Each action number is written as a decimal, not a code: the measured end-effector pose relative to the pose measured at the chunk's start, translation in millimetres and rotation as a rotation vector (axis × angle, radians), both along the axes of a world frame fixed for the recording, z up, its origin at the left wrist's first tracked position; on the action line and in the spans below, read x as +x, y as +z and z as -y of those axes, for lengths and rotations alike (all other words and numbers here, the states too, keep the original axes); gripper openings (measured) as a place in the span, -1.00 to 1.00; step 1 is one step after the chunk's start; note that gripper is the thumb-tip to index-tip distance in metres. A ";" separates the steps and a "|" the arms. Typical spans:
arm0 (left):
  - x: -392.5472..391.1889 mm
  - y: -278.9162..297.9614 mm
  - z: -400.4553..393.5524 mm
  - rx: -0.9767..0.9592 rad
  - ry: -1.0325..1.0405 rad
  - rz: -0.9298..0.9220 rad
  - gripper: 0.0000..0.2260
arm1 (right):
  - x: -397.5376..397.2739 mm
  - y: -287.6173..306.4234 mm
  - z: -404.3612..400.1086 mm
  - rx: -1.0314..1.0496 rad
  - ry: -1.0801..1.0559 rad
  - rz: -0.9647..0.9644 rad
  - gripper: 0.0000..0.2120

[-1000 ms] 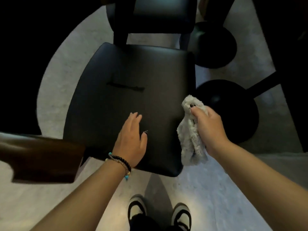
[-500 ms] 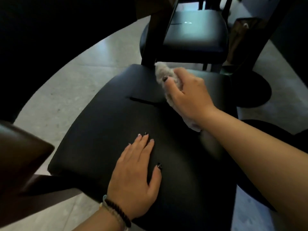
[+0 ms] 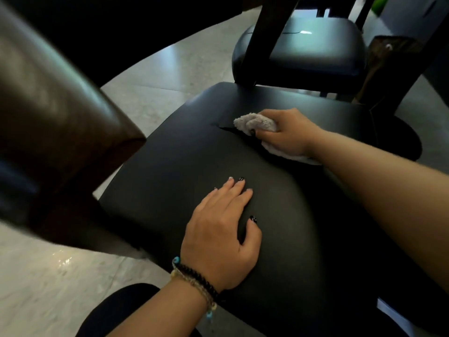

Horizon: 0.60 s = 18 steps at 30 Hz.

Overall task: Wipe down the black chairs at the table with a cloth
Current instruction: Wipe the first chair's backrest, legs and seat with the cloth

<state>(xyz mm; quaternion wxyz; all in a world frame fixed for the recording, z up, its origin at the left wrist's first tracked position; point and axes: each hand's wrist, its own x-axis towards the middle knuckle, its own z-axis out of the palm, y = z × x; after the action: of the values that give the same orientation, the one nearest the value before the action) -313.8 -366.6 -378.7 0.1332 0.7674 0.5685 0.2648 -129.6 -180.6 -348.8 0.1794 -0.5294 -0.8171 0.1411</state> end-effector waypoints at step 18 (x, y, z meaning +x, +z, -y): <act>-54.3 -6.2 -5.6 0.196 -0.262 0.027 -0.78 | -34.4 -9.5 -0.2 0.080 -0.340 -0.010 -0.70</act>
<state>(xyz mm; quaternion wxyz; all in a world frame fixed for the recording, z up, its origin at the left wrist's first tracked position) -368.2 -360.9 -384.9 0.0989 0.8407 0.4331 0.3097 -164.0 -180.3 -358.4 0.2257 -0.6516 -0.7199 0.0786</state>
